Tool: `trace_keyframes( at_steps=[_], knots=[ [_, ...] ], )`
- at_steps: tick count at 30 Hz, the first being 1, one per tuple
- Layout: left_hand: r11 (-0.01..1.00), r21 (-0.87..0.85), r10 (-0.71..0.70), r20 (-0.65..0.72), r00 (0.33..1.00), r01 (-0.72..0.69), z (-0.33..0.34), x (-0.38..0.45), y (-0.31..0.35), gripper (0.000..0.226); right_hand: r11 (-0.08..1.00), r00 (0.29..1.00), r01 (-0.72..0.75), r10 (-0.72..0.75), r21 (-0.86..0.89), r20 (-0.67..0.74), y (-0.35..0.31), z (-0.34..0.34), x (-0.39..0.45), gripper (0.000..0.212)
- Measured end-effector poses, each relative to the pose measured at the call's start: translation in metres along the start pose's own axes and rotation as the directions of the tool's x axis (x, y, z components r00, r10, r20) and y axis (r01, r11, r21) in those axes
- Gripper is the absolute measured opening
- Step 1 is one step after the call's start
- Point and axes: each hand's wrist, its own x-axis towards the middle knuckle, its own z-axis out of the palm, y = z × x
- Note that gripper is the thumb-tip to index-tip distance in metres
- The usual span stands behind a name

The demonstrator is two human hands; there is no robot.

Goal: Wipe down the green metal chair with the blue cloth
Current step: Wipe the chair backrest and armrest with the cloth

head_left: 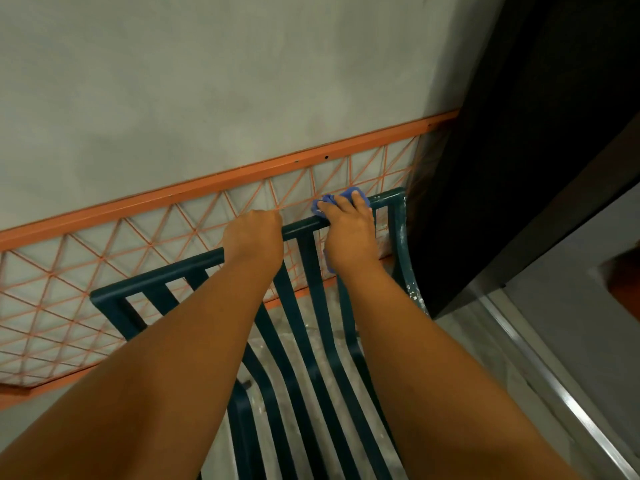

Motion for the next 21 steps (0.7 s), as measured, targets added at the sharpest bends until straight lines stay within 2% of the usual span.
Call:
trace_keyframes(
  at_steps=[2, 4, 7, 9, 11, 13, 14, 15, 17, 19, 21],
  knots=[
    [1.000, -0.004, -0.006, -0.006, 1.000, 0.006, 0.001, 0.000, -0.001, 0.019, 1.000, 1.000, -0.020, 0.020, 0.020, -0.009, -0.012, 0.000, -0.001, 0.063],
    [1.000, -0.005, -0.016, -0.013, 1.000, 0.015, 0.000, -0.001, 0.000, 0.019, 0.996, 0.997, 0.052, -0.048, 0.072, -0.056, -0.019, 0.006, -0.011, 0.060],
    [1.000, -0.008, -0.015, -0.010, 1.000, 0.015, 0.001, 0.001, 0.000, 0.020, 0.984, 0.978, 0.148, -0.131, 0.099, -0.159, -0.011, 0.022, -0.035, 0.069],
    [1.000, -0.009, -0.012, -0.006, 1.000, 0.012, 0.002, 0.001, 0.001, 0.021, 0.978, 0.957, 0.167, -0.130, 0.123, -0.261, -0.003, 0.031, -0.042, 0.073],
    [1.000, -0.006, -0.008, -0.008, 1.000, 0.008, 0.002, 0.001, 0.000, 0.021, 0.966, 0.930, 0.106, -0.012, 0.236, -0.368, -0.004, 0.037, -0.043, 0.060],
    [1.000, -0.005, -0.003, -0.007, 1.000, 0.003, 0.002, 0.000, -0.001, 0.021, 0.888, 0.865, -0.072, 0.283, 0.454, -0.415, -0.011, 0.039, -0.044, 0.041],
    [1.000, -0.003, -0.001, -0.006, 1.000, 0.001, 0.001, 0.000, -0.001, 0.021, 0.792, 0.824, -0.184, 0.447, 0.583, -0.348, -0.015, 0.036, -0.046, 0.035],
    [1.000, 0.001, -0.001, -0.005, 1.000, 0.001, 0.001, 0.000, -0.001, 0.021, 0.676, 0.794, -0.300, 0.568, 0.673, -0.217, -0.017, 0.035, -0.048, 0.032],
    [1.000, -0.005, -0.006, 0.000, 1.000, 0.006, 0.001, -0.001, -0.001, 0.021, 0.518, 0.741, -0.503, 0.671, 0.691, 0.037, -0.016, 0.036, -0.051, 0.032],
    [1.000, -0.015, -0.011, -0.006, 1.000, 0.010, 0.002, 0.000, -0.001, 0.021, 0.444, 0.700, -0.547, 0.708, 0.710, 0.096, -0.017, 0.034, -0.049, 0.032],
    [1.000, -0.013, -0.011, -0.012, 1.000, 0.011, 0.003, 0.000, -0.001, 0.021, 0.362, 0.672, -0.499, 0.736, 0.788, 0.087, -0.024, 0.025, -0.039, 0.033]
  ],
)
